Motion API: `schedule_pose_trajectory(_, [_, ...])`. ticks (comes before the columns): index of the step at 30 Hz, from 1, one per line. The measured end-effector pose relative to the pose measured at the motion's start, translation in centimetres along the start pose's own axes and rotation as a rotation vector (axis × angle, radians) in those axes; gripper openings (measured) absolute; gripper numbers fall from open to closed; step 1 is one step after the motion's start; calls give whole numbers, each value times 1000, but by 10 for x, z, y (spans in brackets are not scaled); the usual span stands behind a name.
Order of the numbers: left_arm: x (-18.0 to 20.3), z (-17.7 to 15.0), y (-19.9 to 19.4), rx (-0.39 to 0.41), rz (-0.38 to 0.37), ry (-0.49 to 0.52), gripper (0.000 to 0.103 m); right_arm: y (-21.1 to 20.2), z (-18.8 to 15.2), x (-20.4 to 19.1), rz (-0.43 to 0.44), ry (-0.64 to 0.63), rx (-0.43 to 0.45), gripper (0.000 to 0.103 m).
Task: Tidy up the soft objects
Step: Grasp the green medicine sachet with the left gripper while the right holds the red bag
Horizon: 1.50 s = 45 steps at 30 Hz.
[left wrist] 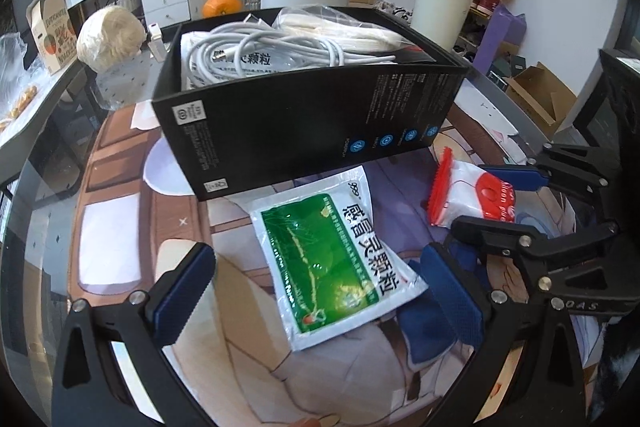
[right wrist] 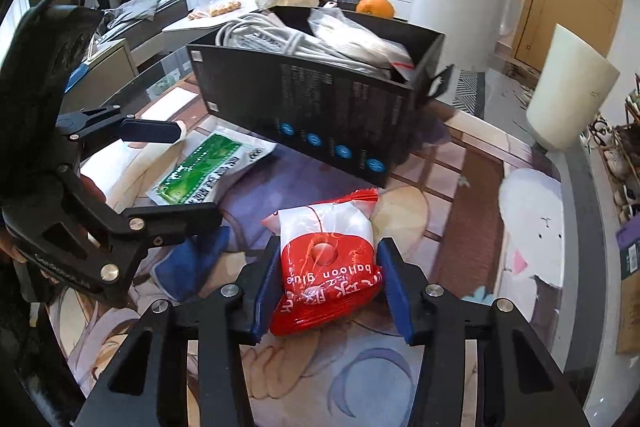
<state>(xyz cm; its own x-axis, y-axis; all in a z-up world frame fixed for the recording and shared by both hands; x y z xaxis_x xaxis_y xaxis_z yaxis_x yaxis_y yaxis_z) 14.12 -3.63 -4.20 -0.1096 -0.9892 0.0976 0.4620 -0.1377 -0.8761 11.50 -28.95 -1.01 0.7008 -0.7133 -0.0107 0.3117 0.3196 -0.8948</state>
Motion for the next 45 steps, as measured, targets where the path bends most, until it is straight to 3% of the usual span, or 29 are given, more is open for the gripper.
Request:
schedule_pose_trajectory(8, [1, 5, 10, -26, 101, -10, 103, -1, 0, 4, -4, 8, 0, 48])
schedule_pose_trajectory(21, [-11, 2, 8, -20, 98, -11, 101, 0, 0, 3, -7, 7, 1, 48])
schedule_pose_trajectory(26, [-4, 1, 3, 2, 79, 20, 79, 0, 1, 2, -10, 7, 4, 48])
schedule_pose_trajectory(28, [-2, 0, 0, 18, 69, 34, 54, 0, 1, 2, -13, 5, 5, 48])
schedule_pose_trajectory(32, [0, -1, -4, 31, 52, 44, 41, 0, 1, 0, -14, 2, 7, 48])
schedule_pose_trajectory(45, [-3, -11, -21, 86, 8, 39, 36, -15, 4, -4, 4, -10, 50, 48])
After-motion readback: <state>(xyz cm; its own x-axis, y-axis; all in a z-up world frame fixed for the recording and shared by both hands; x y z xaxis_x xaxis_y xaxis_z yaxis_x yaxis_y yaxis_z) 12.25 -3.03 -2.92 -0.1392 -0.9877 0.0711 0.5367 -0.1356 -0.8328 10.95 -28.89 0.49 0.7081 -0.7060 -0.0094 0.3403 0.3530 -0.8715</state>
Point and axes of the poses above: each gripper's, at about its wrist camera, not at the fingertips, and y roughly the way its jaws point, x to its right, z to its top, the point moved 1 cm from there along y, roughly the way its jaws point, and after that the axes turned 8 degrees about -x, right-handed, at the moved point
